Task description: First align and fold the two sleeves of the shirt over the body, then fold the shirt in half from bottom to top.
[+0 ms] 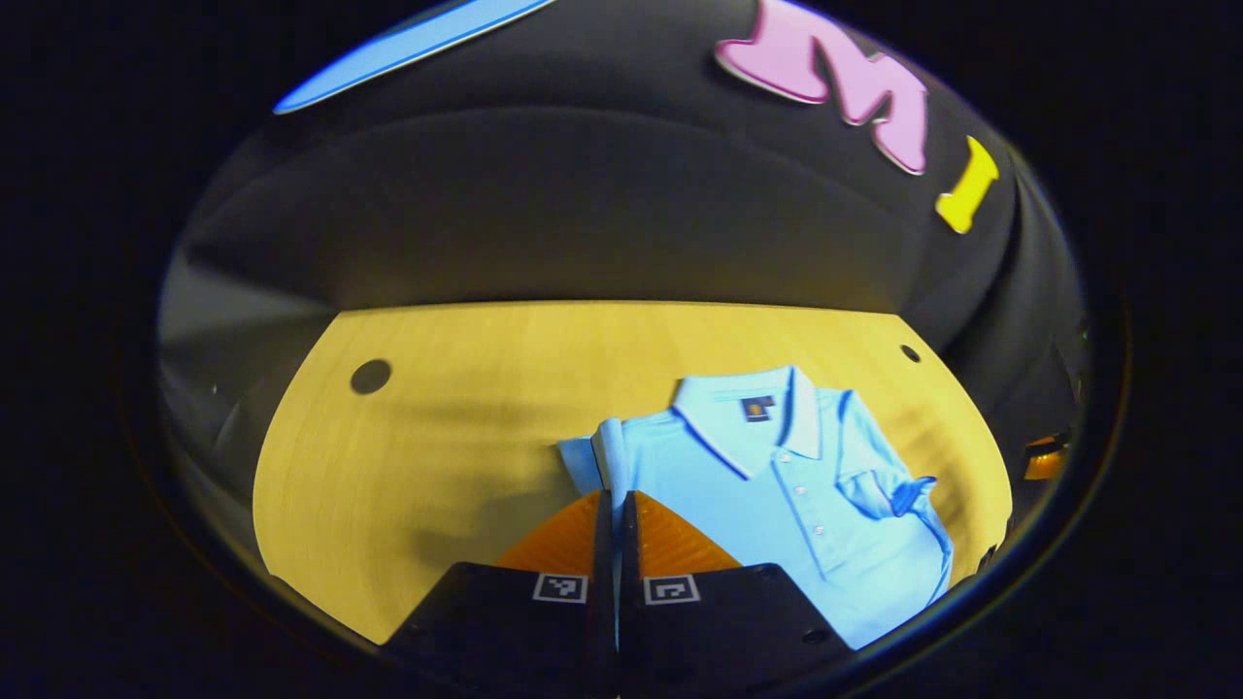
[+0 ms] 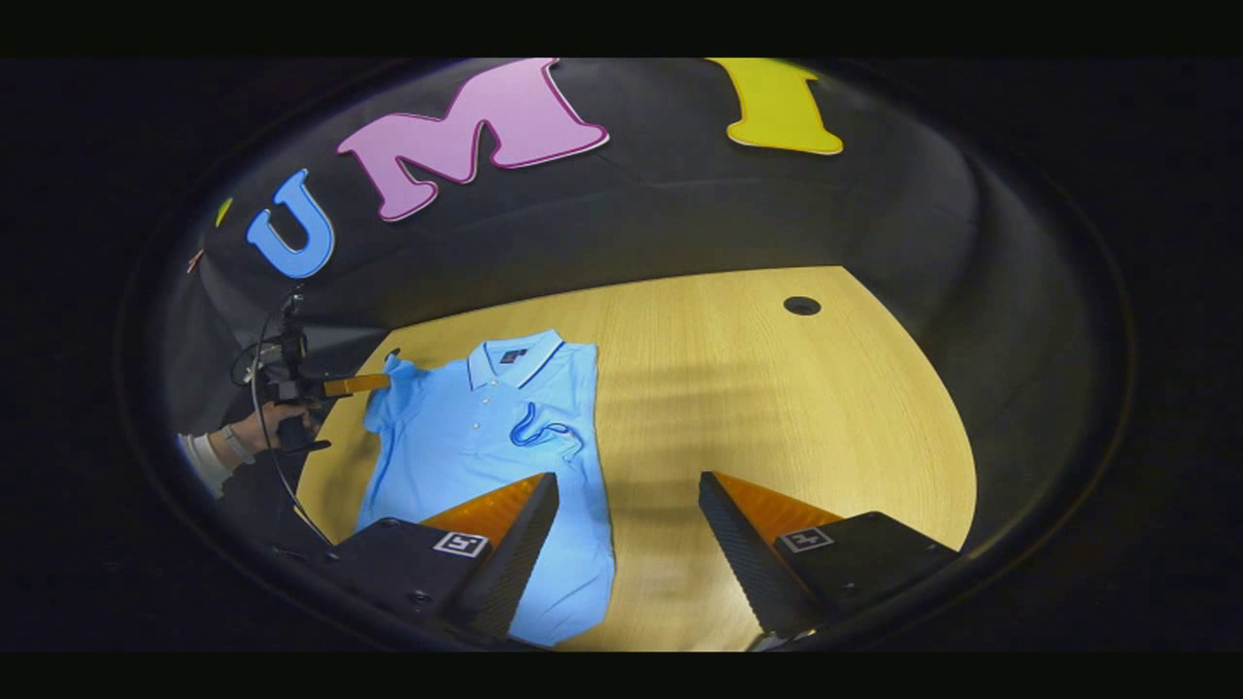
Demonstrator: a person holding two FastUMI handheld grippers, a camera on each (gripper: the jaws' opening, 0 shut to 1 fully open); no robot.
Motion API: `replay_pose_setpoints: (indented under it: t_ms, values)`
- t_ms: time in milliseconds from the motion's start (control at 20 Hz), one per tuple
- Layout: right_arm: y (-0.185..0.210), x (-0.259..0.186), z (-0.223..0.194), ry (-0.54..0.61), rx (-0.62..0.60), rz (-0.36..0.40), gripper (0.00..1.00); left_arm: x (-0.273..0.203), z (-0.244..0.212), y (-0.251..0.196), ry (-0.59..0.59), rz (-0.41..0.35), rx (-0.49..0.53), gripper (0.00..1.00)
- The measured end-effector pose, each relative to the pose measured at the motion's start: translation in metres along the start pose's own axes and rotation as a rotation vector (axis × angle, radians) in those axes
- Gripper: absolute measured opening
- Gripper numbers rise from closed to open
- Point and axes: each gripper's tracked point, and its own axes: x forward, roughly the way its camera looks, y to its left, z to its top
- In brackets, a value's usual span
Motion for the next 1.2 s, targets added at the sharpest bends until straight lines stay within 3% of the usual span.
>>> replay_pose_setpoints:
  t_ms: [50, 150, 200, 250, 300, 350, 550, 700, 850, 1000, 1200]
  values:
    - [0.002, 0.000, -0.002, 0.001, -0.006, 0.003, 0.92, 0.002, -0.006, -0.021, 0.022, -0.048, -0.006, 0.02]
    - [0.006, 0.000, -0.005, 0.005, -0.018, 0.005, 0.92, 0.008, -0.025, -0.050, 0.096, -0.115, 0.002, 0.09]
    - [0.007, -0.001, -0.006, 0.006, -0.021, 0.007, 0.92, 0.015, -0.035, -0.057, 0.121, -0.113, 0.022, 0.11]
    - [0.008, -0.001, -0.007, 0.004, -0.022, 0.007, 0.92, 0.024, -0.046, -0.062, 0.154, -0.108, 0.039, 0.07]
    - [0.010, -0.002, -0.008, 0.003, -0.021, 0.008, 0.92, 0.030, -0.055, -0.067, 0.185, -0.098, 0.051, 0.14]
    - [0.011, -0.003, -0.009, 0.002, -0.018, 0.011, 0.92, 0.036, -0.061, -0.070, 0.205, -0.089, 0.052, 0.36]
    - [0.013, -0.003, -0.017, 0.003, -0.006, 0.018, 0.92, 0.021, -0.049, -0.070, 0.161, -0.078, 0.018, 0.98]
    - [0.017, -0.007, -0.030, 0.021, 0.024, 0.037, 0.92, -0.025, -0.041, -0.050, 0.117, -0.073, 0.000, 0.98]
    - [0.021, -0.009, -0.048, 0.048, 0.058, 0.055, 0.92, -0.087, -0.053, -0.028, 0.095, -0.079, -0.100, 0.98]
    - [0.023, -0.016, -0.077, 0.103, 0.080, 0.065, 0.92, -0.145, -0.096, -0.008, 0.105, -0.062, -0.158, 0.98]
    - [0.033, -0.030, -0.125, 0.184, 0.163, 0.091, 0.92, -0.204, -0.188, -0.009, 0.202, -0.058, -0.220, 0.97]
